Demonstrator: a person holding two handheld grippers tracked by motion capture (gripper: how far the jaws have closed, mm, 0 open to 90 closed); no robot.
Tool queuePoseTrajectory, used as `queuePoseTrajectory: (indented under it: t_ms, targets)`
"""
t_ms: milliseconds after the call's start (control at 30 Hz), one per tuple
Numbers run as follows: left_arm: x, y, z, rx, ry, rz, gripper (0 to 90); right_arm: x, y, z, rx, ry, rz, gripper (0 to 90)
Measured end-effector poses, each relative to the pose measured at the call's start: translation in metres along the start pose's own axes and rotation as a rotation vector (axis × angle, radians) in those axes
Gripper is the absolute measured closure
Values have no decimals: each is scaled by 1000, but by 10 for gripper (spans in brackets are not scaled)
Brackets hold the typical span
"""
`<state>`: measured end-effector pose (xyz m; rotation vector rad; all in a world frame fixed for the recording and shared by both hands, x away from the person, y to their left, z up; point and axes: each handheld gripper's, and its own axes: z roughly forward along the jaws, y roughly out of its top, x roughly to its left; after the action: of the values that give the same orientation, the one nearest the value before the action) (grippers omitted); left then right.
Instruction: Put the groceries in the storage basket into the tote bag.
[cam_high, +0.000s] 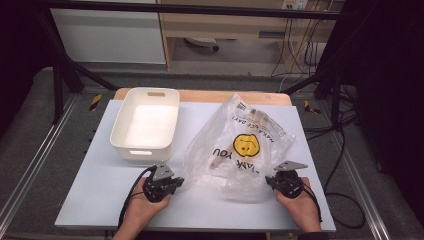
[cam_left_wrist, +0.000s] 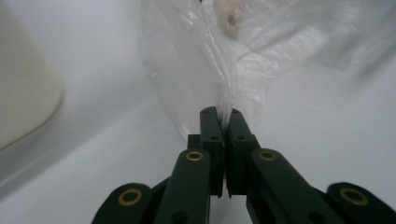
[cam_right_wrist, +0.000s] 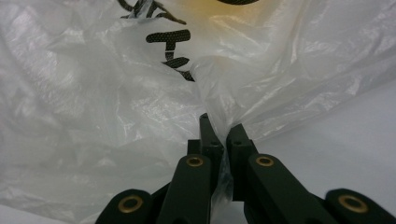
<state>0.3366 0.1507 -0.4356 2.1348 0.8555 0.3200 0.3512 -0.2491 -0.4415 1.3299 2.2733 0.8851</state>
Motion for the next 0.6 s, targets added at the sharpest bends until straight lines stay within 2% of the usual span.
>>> queuePoseTrajectory:
  t_ms: [67, 233, 267, 333, 433, 500, 600]
  targets:
    - [-8, -1, -1, 2, -24, 9, 879, -7, -1, -2, -14, -17, -3, 900]
    - [-36, -3, -2, 0, -93, 28, 879, -28, -3, -4, -29, -60, 41, 900]
    - [-42, -3, -1, 0, -96, 38, 879, -32, -4, -5, -30, -69, 52, 900]
    - [-51, -3, -1, -6, -85, 55, 877, -38, -6, -6, -32, -78, 67, 896]
    - [-55, -3, 0, -16, -66, 59, 838, -36, -6, -6, -35, -69, 71, 843]
    - [-53, -3, 0, -19, -40, 51, 767, -32, -5, -5, -33, -51, 52, 756]
    - [-46, -3, -2, -37, 18, 40, 649, -27, -3, -3, -26, -26, 63, 549]
